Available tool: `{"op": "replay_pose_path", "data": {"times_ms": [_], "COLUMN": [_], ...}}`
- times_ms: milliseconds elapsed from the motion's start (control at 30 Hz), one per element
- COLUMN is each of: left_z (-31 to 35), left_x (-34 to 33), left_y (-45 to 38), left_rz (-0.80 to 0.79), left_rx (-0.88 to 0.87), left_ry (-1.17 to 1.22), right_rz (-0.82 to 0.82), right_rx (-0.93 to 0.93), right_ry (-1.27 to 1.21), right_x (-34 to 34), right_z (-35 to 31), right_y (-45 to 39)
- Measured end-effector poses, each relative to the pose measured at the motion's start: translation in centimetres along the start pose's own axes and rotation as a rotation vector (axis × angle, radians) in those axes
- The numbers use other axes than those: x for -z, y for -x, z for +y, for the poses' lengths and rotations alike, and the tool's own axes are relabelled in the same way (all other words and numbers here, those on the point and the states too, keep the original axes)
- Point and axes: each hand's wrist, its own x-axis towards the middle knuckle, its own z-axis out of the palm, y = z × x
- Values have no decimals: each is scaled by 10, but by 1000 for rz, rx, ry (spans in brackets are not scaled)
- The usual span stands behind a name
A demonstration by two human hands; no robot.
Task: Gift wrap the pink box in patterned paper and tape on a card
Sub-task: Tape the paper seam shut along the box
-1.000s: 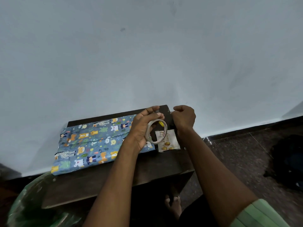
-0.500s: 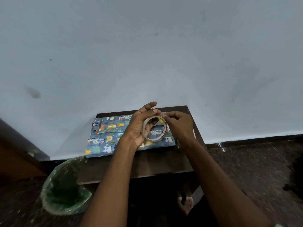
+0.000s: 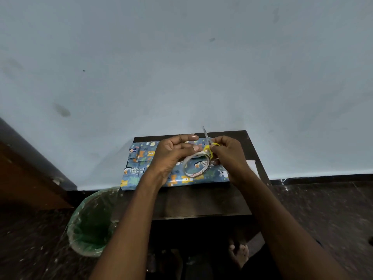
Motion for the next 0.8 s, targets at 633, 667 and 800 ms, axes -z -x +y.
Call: {"op": "replay_pose_path", "data": {"times_ms": [633,667,800], "left_z": [1,1,1], "left_x": [-2,-3,-8], "left_y": [4,2,-2], "left_rz": [156,170,223], "left_rx": [-186,-186,-136], "left_ry": [-226,-220,-200], "right_rz": [-341,-384,-413], "right_rx": [-297,-278,-135], "right_ry": [-541,-520,-312], "right_x": [4,6,5], "right_z": [-13,-12,-7], "right_y": [8,9,14]}}
